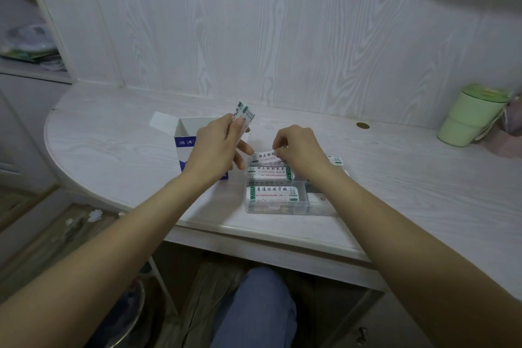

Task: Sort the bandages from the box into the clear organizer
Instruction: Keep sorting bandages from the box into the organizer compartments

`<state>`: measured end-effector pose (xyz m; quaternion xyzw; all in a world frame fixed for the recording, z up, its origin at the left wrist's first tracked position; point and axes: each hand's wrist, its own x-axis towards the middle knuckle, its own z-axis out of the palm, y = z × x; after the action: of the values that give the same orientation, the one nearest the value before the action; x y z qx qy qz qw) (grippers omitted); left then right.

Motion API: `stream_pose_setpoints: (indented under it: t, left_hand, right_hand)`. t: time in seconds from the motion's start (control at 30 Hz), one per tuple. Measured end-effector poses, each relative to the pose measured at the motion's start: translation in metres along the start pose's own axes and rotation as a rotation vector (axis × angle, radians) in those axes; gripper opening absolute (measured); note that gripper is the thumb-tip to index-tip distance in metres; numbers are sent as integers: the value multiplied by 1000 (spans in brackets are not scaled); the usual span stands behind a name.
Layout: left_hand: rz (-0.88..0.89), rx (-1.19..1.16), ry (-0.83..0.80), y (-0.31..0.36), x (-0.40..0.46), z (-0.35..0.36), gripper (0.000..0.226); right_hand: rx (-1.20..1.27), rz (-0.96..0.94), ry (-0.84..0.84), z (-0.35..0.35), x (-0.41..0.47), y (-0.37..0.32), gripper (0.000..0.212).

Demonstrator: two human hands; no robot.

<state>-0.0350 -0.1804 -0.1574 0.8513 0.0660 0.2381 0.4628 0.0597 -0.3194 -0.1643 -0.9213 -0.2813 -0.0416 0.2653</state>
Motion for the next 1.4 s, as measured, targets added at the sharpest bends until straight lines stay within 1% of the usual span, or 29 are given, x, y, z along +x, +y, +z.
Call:
stream_pose_setpoints:
  t: [0.1,0.23,0.3,0.37,0.43,0.47,0.5,0.53,0.57,0.6,0.67,0.73,0.77,0.87,0.9,1.0,1.07,1.17,1.23,1.3,1.4]
  left_hand:
    - [23,19,-21,2,-3,1,32]
    - [46,6,-103,6,-3,0,33]
    - [18,-55,-141,7,-2,-1,31]
    - [-49,-190,-168,8,-1,-1,28]
    - [-92,-285,-186,10,-1,-2,24]
    - [-100,-306,-192,10,-1,-3,23]
    - [-104,-324,-202,10,-1,-3,22]
    - [-107,-342,-216,11,-1,-3,20]
    - [-108,-358,-235,13,-1,-2,18]
    - [-107,-364,-255,14,-3,-2,14]
    - [-104,-361,-288,19,-6,0,5]
    - [-105,-361,-293,23,-7,1,4]
    - [-110,-372,-293,24,-8,2,4]
    - [-158,-447,-299,27,-10,4,20]
    - [-165,-459,-299,28,-10,5,23]
    - [-160,-463,-276,28,-11,7,19]
    - [-176,-486,-235,28,-10,8,15]
    - [-227,-520,-181,27,-10,8,14]
    - [-277,-536,-214,27,-9,6,17]
    - [-304,-544,-305,29,-10,6,19]
    - [-282,-526,-390,31,-11,5,17]
  right_hand:
    - [-96,-23,-25,3,1,1,12]
    - [-171,-27,-67,5,3,1,12]
    - [-159,-19,-86,5,4,2,11]
    - [-112,-16,-69,1,4,5,12]
    - [67,-4,42,-7,0,5,13]
    - [252,17,95,-13,-4,3,13]
    - [490,48,115,-19,-9,1,15]
    - [728,71,92,-25,-14,-3,17]
    - [891,72,53,-30,-18,-5,17]
    - [947,50,21,-33,-22,-8,14]
    - [919,-6,-4,-36,-28,-11,2]
    - [890,-27,17,-36,-30,-11,11]
    - [883,-20,38,-36,-31,-11,13]
    - [857,8,88,-36,-34,-9,11]
    - [845,20,106,-35,-35,-8,12]
    - [830,53,135,-31,-38,-6,11]
    - [847,59,150,-30,-40,-5,14]
    - [851,9,192,-33,-43,-3,21]
    - [795,-48,241,-34,-43,-2,23]
    - [683,-106,292,-32,-41,-3,23]
    - [483,-181,373,-25,-40,-5,22]
